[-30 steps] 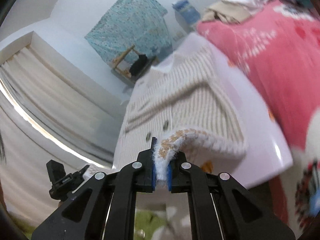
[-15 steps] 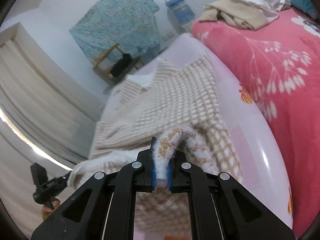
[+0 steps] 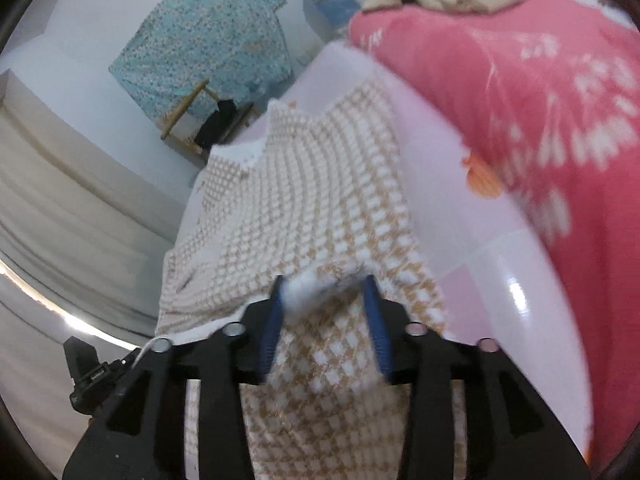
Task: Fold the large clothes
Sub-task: 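Lift the folded hem edge with both tools and fold it toward the collar, then release the hem and move both tools over the folded coat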
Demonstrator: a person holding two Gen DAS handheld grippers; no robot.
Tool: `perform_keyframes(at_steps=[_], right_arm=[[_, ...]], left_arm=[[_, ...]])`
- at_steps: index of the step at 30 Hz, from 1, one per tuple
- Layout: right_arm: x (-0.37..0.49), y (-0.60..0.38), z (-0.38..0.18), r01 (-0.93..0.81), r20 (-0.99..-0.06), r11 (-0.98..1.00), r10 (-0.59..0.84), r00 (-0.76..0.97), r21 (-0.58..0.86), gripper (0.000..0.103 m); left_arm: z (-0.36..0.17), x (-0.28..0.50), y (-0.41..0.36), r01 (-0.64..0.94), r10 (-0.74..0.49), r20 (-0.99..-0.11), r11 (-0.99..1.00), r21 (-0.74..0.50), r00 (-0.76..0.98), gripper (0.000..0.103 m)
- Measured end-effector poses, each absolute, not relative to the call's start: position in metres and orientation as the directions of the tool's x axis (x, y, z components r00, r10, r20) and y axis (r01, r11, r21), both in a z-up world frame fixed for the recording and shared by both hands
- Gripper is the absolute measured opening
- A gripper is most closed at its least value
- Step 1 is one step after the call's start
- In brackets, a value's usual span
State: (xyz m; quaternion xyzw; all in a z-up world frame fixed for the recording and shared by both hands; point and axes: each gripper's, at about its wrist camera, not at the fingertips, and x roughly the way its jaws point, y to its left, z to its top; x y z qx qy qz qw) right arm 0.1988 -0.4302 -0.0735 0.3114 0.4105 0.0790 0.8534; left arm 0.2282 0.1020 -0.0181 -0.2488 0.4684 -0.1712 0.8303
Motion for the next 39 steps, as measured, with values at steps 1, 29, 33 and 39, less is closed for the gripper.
perform_keyframes(at_steps=[1,29,33,39], right_arm=[[0.196,-0.430,-0.067,0.133,-0.660,0.815,0.348,0.666,0.564,0.059],[0.149,-0.264,-0.071,-0.323,-0.756,0.928,0.346,0.555,0.187,0.026],[0.159,-0.273,-0.087,-0.304,-0.778,0.921,0.372,0.506,0.243,0.029],[0.172,-0.302,-0.055,-0.219,-0.749,0.955,0.293,0.595,0.200,0.029]], left_arm=[[-0.016,0.228,0.101,0.057,-0.520,-0.691,0.817,-0.573,0.502,0.021],[-0.030,0.178,-0.038,0.403,-0.406,-0.808,0.885,-0.232,0.427,0.054],[-0.042,0.191,-0.030,0.351,-0.387,-0.817,0.904,-0.245,0.427,0.054],[-0.021,0.212,-0.019,0.271,-0.280,-0.809,0.950,-0.155,0.518,0.054]])
